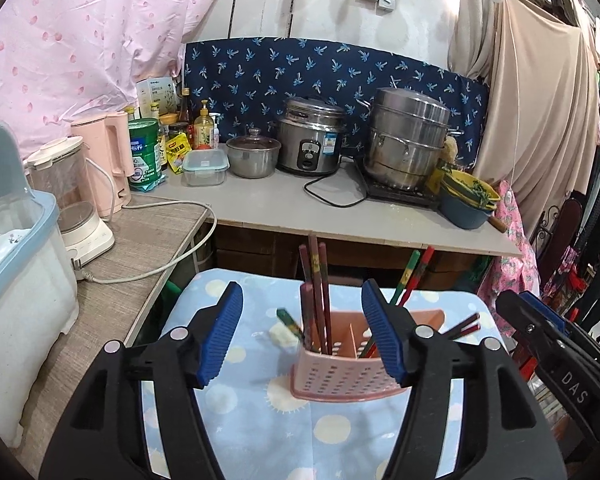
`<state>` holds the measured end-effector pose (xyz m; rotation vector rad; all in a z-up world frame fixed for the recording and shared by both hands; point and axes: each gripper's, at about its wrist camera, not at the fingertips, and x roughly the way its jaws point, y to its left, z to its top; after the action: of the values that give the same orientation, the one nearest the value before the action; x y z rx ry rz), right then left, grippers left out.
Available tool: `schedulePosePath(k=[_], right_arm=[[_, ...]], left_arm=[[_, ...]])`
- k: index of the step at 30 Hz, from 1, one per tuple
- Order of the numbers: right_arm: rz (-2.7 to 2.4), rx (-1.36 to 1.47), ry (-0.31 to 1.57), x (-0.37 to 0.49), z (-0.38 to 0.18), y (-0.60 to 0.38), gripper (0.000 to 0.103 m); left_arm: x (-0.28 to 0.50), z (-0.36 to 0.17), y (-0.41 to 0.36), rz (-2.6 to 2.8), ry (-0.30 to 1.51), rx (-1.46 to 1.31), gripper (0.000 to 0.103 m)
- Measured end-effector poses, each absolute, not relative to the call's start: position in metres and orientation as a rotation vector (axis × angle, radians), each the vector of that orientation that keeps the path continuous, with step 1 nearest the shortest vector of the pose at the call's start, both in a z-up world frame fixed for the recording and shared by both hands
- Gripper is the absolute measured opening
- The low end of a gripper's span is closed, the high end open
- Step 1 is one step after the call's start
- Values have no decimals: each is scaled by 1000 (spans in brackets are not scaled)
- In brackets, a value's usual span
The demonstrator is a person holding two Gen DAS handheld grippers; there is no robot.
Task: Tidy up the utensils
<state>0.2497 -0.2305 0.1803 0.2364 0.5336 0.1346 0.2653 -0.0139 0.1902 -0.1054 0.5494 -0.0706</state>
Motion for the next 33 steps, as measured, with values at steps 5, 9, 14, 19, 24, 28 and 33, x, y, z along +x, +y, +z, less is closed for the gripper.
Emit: schedulePosePath(k=[5, 9, 14, 19, 24, 28, 33], right_arm=[[125, 201, 556, 230, 167, -226, 39], [121, 189, 569, 215, 159, -224, 42], [116, 186, 588, 200, 148, -223, 44], [112, 190, 608, 187, 139, -222, 44], [104, 167, 628, 175, 129, -218, 44], [102, 151, 643, 165, 119, -215, 45], [100, 146, 672, 156, 105, -212, 46]], left_arm=[[251, 178, -14, -65, 577, -91, 59], [238, 170, -17, -62, 590, -71, 59], [224, 161, -17, -56, 605, -56, 59], [213, 149, -16, -51, 631, -51, 60], [199, 135, -18, -54, 654, -39, 60], [191, 125, -20, -45, 669, -14, 62], [183, 113, -22, -45, 689, -4, 68]])
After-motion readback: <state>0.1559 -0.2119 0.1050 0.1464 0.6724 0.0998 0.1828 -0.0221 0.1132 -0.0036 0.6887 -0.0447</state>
